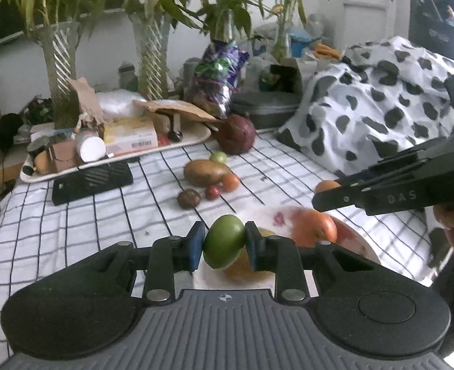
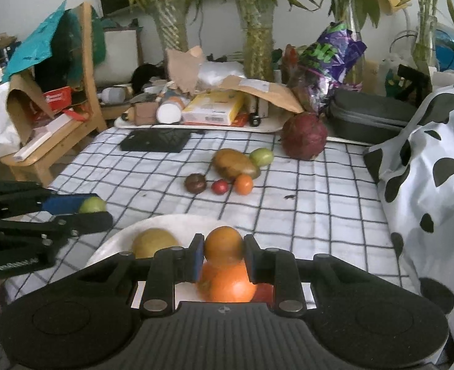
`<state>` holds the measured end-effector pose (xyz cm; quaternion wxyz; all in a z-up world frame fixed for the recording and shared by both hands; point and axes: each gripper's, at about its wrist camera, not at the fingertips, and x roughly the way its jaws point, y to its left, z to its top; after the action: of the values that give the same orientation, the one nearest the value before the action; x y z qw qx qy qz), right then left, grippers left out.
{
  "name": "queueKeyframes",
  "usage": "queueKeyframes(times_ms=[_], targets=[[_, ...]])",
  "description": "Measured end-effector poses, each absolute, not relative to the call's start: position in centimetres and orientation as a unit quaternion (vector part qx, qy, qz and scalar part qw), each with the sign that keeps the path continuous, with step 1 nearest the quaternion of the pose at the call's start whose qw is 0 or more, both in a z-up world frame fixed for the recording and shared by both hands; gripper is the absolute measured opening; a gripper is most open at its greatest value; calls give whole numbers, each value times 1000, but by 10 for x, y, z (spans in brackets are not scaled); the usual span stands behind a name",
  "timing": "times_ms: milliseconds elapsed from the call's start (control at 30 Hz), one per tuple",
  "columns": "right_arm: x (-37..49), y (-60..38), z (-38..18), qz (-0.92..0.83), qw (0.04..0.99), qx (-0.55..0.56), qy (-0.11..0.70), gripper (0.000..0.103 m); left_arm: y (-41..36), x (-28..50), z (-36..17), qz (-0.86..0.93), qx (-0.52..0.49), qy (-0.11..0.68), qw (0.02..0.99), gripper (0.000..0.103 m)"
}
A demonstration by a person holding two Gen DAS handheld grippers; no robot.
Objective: Organize fruits
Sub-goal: 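Carry both fruits onto the white floral plate and open both grippers, then lift both open grippers from the plate toward the remaining fruits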
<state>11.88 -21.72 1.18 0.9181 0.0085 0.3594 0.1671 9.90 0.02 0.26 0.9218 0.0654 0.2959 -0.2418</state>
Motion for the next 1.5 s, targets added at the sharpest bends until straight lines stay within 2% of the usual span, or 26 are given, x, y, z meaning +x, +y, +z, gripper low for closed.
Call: queueKeyframes(times_ms=[600,800,867,933,1033,1067,1100,1167,1500], targets=[[72,-196,-9,178,886,-11,427,28,-16,82,-18,-267,106,394,873,27],[71,-196,-14,174,881,-16,440,28,-22,80,-20,-269,119,403,867,27],[72,-197,-15,174,880,-14,442,28,-24,81,-22,-262,128,407,866,32],[72,-198,-15,173,880,-13,442,29,-27,82,-23,-253,138,412,865,58],[70,-200,-13,169,882,-16,440,29,-27,77,-18,-243,149,396,873,64],[69,-201,-13,167,882,-14,440,44,-26,75,-15,-240,147,393,876,64],[67,-203,-12,165,883,-13,439,74,-24,74,-12,-237,143,391,878,64],[61,-203,-7,152,893,-21,423,98,-19,69,-8,-231,137,389,881,64],[42,-208,-3,110,904,-27,411,103,-12,50,4,-208,121,396,886,64]])
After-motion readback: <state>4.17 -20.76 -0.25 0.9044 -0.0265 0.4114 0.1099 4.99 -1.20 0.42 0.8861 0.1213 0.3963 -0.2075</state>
